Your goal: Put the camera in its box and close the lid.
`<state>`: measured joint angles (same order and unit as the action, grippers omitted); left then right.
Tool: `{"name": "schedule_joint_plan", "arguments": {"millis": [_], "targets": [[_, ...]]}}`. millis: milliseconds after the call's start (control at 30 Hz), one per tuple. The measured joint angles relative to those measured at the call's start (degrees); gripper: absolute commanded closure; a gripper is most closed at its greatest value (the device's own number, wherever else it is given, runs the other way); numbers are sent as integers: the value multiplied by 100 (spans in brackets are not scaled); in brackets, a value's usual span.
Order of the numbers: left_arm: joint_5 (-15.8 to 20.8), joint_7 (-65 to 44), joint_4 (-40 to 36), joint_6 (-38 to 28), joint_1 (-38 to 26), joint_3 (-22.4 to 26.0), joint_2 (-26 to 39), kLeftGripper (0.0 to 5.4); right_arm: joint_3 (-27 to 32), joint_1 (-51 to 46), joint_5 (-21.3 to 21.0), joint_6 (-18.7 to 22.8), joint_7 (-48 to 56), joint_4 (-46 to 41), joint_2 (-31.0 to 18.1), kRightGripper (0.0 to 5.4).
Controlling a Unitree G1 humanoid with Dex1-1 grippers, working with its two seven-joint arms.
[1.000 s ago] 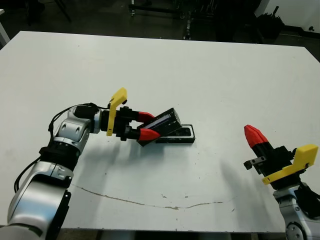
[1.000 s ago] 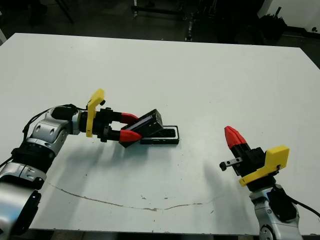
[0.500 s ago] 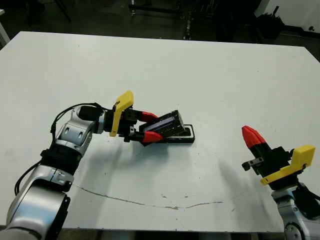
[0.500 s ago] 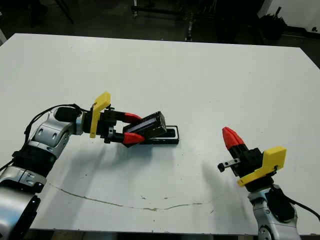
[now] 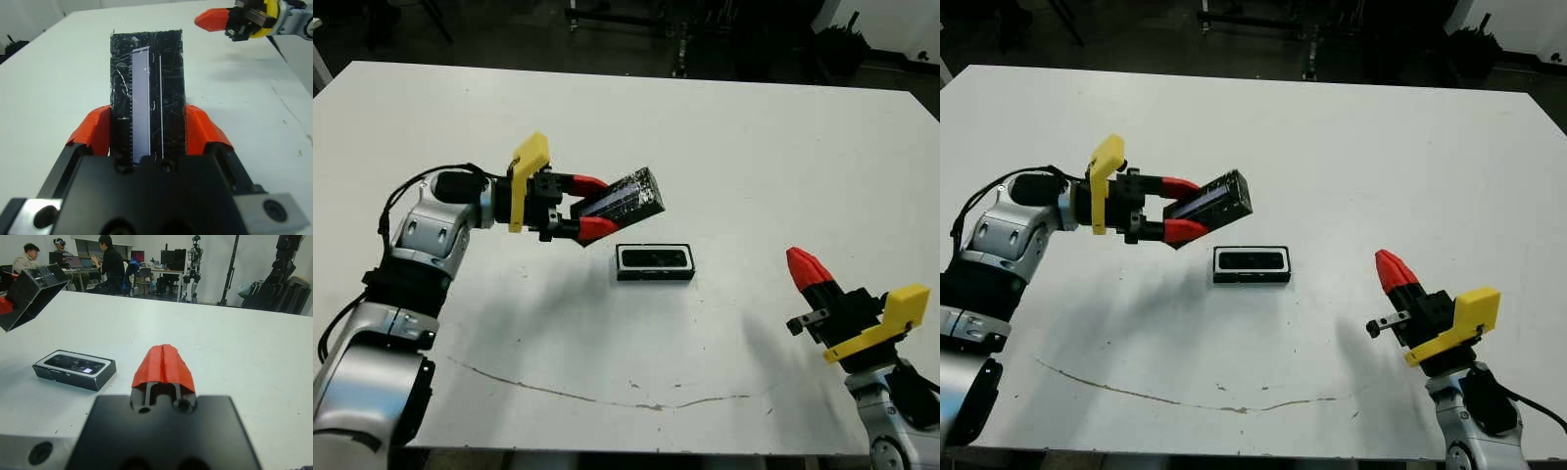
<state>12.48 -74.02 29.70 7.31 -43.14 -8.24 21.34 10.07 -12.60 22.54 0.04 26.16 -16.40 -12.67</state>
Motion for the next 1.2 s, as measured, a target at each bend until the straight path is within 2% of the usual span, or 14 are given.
{"name": "schedule_joint_plan", "arguments": {"millis": [233,700,1000,1200], "targets": [[-97,-47,282,-173,41,-165,-78,225,-4,0,-33,0,-7,0,0,540],[-231,260,494,-444,101,-184,-201,225,-5,-2,-36,1,-25,-3,-1,540],[-483,330,1501,-483,-72,-205,-344,225,-4,-2,-6,2,8,-3,-11,540],[-577,247,1839,-672,-212,-208,-400,225,-5,-1,-6,2,14,-2,-12,540]]}}
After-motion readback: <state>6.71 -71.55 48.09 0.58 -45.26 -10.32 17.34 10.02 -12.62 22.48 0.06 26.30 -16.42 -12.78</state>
